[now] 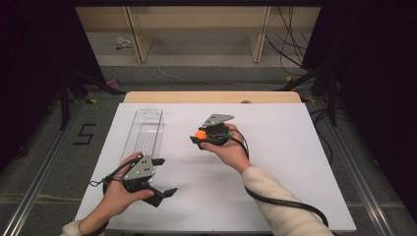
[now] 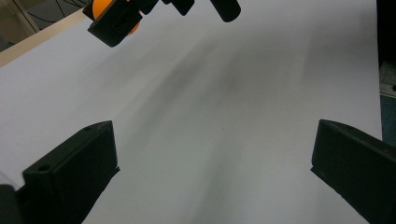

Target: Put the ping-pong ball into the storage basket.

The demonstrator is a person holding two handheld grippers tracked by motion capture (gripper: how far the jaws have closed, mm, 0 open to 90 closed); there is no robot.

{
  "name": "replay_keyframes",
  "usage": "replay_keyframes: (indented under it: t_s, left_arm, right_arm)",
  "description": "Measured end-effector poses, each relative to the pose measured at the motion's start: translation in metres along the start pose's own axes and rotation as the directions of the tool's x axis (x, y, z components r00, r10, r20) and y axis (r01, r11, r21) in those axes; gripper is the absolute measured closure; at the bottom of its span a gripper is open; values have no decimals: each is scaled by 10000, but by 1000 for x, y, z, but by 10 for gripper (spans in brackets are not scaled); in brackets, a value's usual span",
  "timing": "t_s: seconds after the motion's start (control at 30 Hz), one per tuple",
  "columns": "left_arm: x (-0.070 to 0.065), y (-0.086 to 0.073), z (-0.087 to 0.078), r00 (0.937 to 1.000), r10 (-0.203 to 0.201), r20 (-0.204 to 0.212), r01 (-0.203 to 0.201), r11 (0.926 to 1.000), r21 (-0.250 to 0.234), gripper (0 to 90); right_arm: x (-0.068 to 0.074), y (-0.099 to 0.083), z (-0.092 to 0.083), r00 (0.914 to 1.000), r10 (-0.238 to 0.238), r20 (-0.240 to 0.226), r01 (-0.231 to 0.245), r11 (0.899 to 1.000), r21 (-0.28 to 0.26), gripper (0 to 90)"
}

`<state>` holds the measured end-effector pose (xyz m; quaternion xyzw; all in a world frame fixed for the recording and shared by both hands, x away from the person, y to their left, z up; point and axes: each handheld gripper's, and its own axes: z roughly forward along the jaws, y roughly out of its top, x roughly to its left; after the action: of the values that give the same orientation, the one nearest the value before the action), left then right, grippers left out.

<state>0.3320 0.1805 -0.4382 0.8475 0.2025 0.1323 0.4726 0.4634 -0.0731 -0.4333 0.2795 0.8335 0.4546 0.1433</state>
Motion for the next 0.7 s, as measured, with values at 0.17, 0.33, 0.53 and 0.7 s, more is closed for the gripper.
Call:
replay_keyframes:
  t_s: [0.17,0.33,0.53,0.7]
  left_arm:
    - [0,0,0,10000,2,-1,-2,10000,4,0]
    - [0,0,0,10000,4,-2,-4,10000,-6,0]
    - [0,0,0,10000,2,4,-2,10000,4,0]
    - [-1,0,0,10000,-7,-17,7,10000,-29,0]
  right_arm:
    - [1,2,2,10000,-4,-49,4,10000,-21,514]
    - [2,4,3,10000,-25,-71,24,10000,-46,514]
    - [3,7,4,10000,-37,-59,37,9999,-101,514]
    - [6,11,7,9999,-93,-116,92,9999,-124,514]
